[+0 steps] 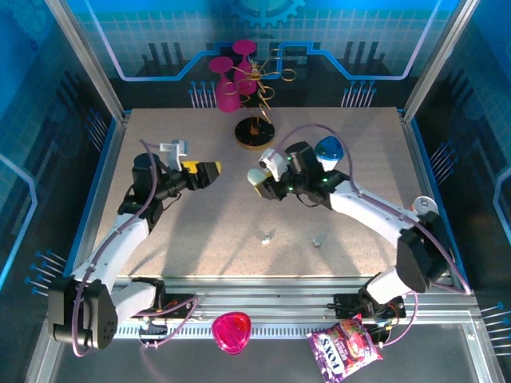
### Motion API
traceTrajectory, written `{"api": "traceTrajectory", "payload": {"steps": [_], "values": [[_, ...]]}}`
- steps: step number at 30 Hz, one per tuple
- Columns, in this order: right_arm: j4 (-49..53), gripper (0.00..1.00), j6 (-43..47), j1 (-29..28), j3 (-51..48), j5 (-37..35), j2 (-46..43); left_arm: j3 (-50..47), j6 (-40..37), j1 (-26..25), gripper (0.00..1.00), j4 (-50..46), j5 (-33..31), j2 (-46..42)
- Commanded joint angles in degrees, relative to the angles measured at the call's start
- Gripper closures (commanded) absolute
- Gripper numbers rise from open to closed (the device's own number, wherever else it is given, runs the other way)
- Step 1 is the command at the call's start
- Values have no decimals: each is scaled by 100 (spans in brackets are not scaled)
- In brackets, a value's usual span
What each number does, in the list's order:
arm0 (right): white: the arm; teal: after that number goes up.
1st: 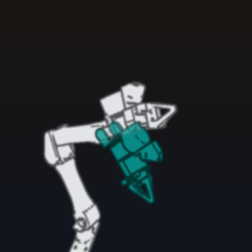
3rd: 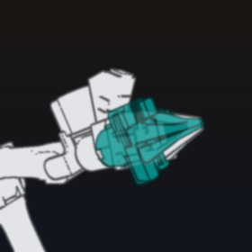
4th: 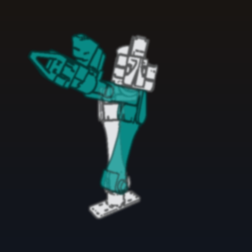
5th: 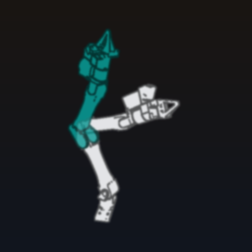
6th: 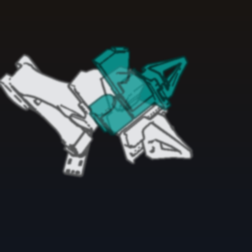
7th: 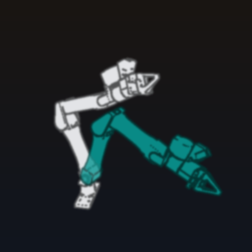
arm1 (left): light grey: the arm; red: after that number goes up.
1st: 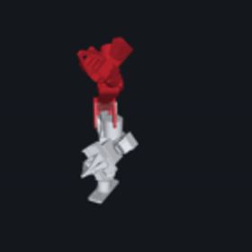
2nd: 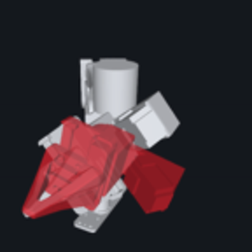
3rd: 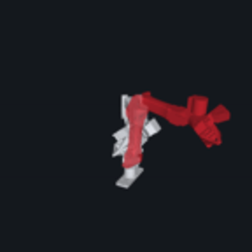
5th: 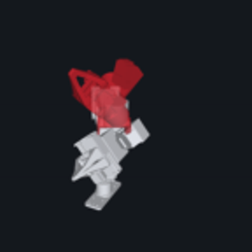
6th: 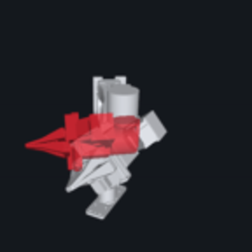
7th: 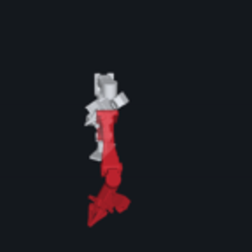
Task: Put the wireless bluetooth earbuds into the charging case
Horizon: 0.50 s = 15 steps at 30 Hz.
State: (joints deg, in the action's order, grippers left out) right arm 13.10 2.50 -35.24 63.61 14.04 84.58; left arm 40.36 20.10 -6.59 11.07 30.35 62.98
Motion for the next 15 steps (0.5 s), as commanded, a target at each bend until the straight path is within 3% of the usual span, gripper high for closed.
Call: {"api": "traceTrajectory", "payload": {"steps": [1, 6, 10, 15], "values": [[931, 75, 337, 187, 22, 754, -538, 40, -750, -436, 1, 861, 914, -86], [2153, 75, 736, 471, 411, 1012, -1223, -93, -1284, -1133, 1, 1658, 1441, -29], [3061, 75, 1156, 518, 757, 1315, -1595, 194, -1602, -1465, 1, 1469, 2060, 113], [3863, 75, 1437, 494, 1311, 1918, -1759, 511, -2005, -1931, 1, 1199, 2291, 120]]}}
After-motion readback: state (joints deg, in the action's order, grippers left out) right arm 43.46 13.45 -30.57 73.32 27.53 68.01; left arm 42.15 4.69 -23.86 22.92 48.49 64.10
